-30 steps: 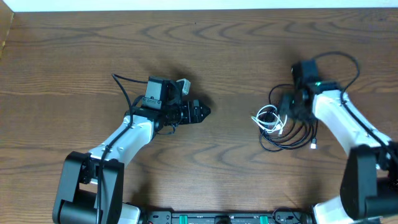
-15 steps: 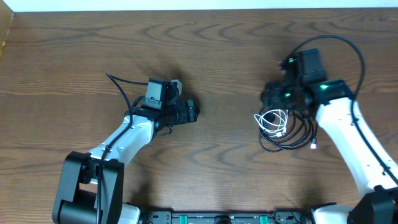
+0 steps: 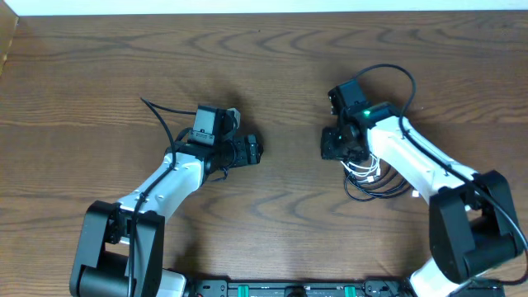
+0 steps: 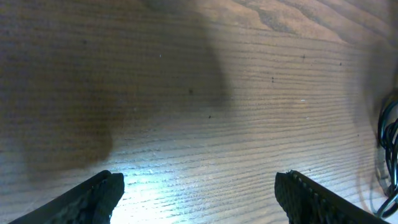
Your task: Untangle cables
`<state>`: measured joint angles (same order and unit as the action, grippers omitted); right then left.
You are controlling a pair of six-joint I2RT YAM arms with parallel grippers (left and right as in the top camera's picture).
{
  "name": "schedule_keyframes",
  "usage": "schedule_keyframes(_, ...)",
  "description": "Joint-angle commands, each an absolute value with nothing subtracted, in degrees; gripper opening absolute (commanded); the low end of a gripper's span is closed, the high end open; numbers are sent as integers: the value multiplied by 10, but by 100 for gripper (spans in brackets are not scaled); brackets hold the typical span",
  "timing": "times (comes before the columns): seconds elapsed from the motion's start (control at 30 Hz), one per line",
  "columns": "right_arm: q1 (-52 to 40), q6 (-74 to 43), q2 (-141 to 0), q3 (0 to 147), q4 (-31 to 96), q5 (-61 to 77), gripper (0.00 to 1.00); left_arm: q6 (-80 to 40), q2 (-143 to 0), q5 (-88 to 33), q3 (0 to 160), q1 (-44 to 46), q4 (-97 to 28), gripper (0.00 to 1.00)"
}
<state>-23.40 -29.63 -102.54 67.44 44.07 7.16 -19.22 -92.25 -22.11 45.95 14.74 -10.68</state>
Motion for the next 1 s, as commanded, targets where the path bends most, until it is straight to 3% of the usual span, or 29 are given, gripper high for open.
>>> schedule_keyframes(0.0, -238, -313, -1027, 677, 448, 49, 41, -182, -915, -213, 462, 148, -111, 84)
schedule_keyframes(0.2, -238, -330, -1028, 677, 475, -34, 48, -182, -915, -213, 462, 148, -111, 83)
schedule_keyframes(0.47, -240, -332, -1028, 677, 468, -32, 50, -182, -915, -213, 462, 148, -111, 84)
schedule_keyframes(0.97, -247, -331, -1070, 677, 456, 7, 46, -182, -915, -213, 462, 148, -114, 84)
